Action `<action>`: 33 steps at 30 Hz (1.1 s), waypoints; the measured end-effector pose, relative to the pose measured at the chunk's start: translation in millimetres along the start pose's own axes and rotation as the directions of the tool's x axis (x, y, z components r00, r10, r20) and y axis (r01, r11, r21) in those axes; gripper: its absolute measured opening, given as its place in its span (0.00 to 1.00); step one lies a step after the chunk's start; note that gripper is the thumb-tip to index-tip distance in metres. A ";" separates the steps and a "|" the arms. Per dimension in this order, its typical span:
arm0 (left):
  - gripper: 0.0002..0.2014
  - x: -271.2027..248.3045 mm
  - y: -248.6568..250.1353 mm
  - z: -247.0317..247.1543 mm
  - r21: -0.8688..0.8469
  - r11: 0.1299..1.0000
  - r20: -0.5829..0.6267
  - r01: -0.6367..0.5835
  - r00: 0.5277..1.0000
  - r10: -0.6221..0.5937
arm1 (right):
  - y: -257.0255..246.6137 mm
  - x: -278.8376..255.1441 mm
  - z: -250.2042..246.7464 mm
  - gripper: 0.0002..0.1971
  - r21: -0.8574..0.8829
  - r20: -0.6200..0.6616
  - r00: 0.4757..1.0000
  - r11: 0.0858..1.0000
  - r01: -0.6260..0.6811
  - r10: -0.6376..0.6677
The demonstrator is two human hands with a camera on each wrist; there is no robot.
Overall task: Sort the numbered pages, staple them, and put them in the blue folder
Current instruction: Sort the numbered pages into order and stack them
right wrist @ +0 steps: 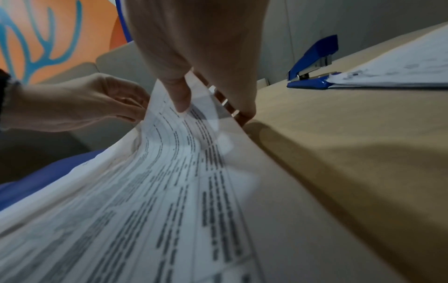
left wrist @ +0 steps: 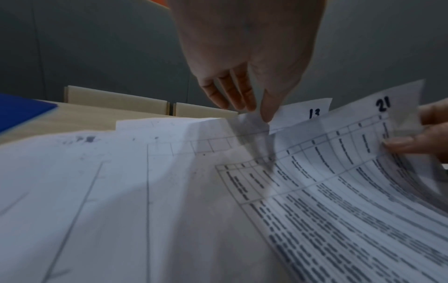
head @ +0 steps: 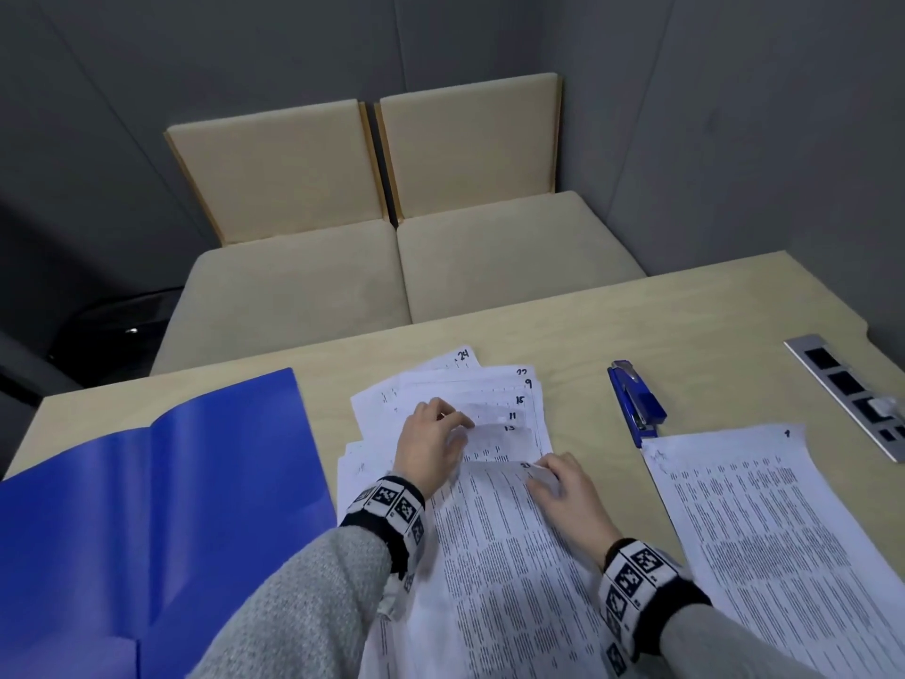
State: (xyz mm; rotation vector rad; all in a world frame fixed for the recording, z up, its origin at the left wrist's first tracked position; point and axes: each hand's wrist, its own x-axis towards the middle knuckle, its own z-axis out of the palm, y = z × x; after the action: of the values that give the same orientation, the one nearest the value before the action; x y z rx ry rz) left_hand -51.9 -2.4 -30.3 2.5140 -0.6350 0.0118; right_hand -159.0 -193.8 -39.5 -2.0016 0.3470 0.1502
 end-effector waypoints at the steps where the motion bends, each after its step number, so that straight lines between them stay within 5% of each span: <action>1: 0.06 -0.9 1.1 0.4 0.008 1.000 -0.019 -0.028 0.999 0.029 | -0.6 1.1 -0.3 0.03 0.013 -0.024 1.000 1.000 -0.008 0.008; 6: 0.05 -4.8 6.6 5.8 0.017 0.989 0.083 -0.150 0.986 0.148 | -1.0 8.2 -1.3 0.05 -0.058 -0.084 0.993 0.995 0.078 -0.083; 13: 0.09 -5.8 7.1 4.8 -0.092 0.995 0.221 -0.049 0.973 0.068 | 6.4 4.7 5.7 0.07 -0.164 -0.129 0.975 0.974 0.159 -0.181; 26: 0.25 -8.2 16.5 -1.1 -0.239 0.970 0.158 0.044 0.987 -0.005 | -6.9 3.0 5.5 0.14 0.059 -0.206 0.977 0.995 0.075 -0.062; 33: 0.08 -2.7 16.2 1.8 -0.359 0.919 0.120 0.164 0.984 -0.129 | -8.6 1.8 8.3 0.15 0.084 -0.125 0.989 0.993 0.089 -0.078</action>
State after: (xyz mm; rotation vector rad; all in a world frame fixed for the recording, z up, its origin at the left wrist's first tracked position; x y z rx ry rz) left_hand -61.6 -14.1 -24.1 2.1973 -0.4353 -0.2590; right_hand -154.3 -183.2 -36.2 -1.9377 0.3407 -0.0392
